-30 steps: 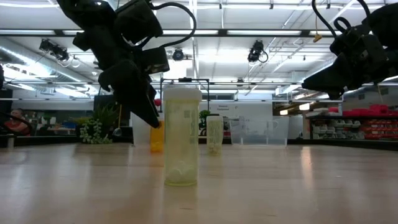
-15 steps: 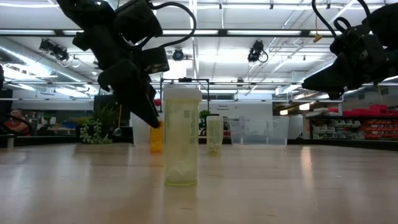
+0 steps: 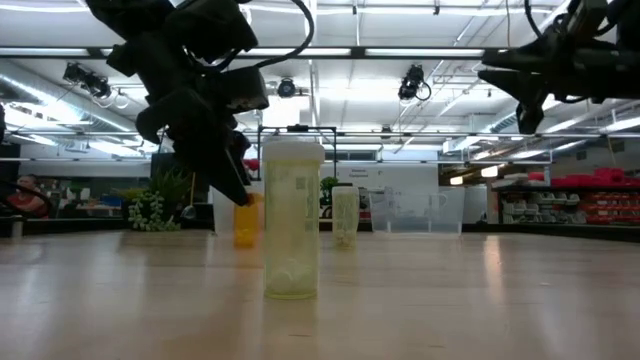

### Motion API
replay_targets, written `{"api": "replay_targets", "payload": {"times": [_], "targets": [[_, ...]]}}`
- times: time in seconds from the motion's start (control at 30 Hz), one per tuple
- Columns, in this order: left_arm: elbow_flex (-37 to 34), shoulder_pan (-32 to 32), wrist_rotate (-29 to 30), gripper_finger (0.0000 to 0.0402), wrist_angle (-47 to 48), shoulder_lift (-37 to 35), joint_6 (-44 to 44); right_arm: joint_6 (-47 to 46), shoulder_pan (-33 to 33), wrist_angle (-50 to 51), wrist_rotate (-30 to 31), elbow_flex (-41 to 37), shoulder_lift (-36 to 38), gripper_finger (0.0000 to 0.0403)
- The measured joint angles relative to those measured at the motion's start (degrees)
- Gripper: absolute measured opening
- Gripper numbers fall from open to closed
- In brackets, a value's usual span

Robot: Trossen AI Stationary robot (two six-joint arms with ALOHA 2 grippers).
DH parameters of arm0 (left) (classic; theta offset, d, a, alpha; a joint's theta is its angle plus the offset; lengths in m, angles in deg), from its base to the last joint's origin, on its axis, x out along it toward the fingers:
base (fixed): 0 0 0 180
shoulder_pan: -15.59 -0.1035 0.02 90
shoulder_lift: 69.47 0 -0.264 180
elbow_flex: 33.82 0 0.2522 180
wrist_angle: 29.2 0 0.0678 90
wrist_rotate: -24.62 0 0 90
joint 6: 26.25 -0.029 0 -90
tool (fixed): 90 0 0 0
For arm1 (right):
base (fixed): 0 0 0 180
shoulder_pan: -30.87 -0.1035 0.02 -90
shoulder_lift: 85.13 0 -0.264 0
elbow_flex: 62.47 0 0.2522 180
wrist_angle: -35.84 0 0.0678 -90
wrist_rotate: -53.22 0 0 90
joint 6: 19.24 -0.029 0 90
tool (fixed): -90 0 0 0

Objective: Pick and place medicine bottles into bin by pill shape (circle, oval)
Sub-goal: Put the small orange pill bottle into the right transparent bin

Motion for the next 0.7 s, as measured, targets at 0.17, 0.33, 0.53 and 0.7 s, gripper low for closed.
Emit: {"api": "replay_targets", "payload": {"times": [0.17, 0.33, 0.53, 0.7], "targets": [[0.0, 0.0, -0.1, 0.0131, 0.2, -0.2, -0.5, 0.2, 0.0, -6.5, 0.0, 0.0, -3.9, 0.0095], [0.0, 0.0, -0.1, 0.0136, 0.6, -1.2, -1.5, 0.0, -0.1, -8.6, -0.4, 2.7, -11.5, 0.0095], [0.0, 0.0, -0.1, 0.0139, -0.2, -2.6, -1.5, 6.1, -2.5, -7.6, -0.6, 12.8, -26.0, 0.0095], [0.0, -0.1, -0.1, 0.0132, 0.0, -4.5, -1.5, 12.5, -3.9, -1.2, 0.3, 24.8, -39.6, 0.0095]]}}
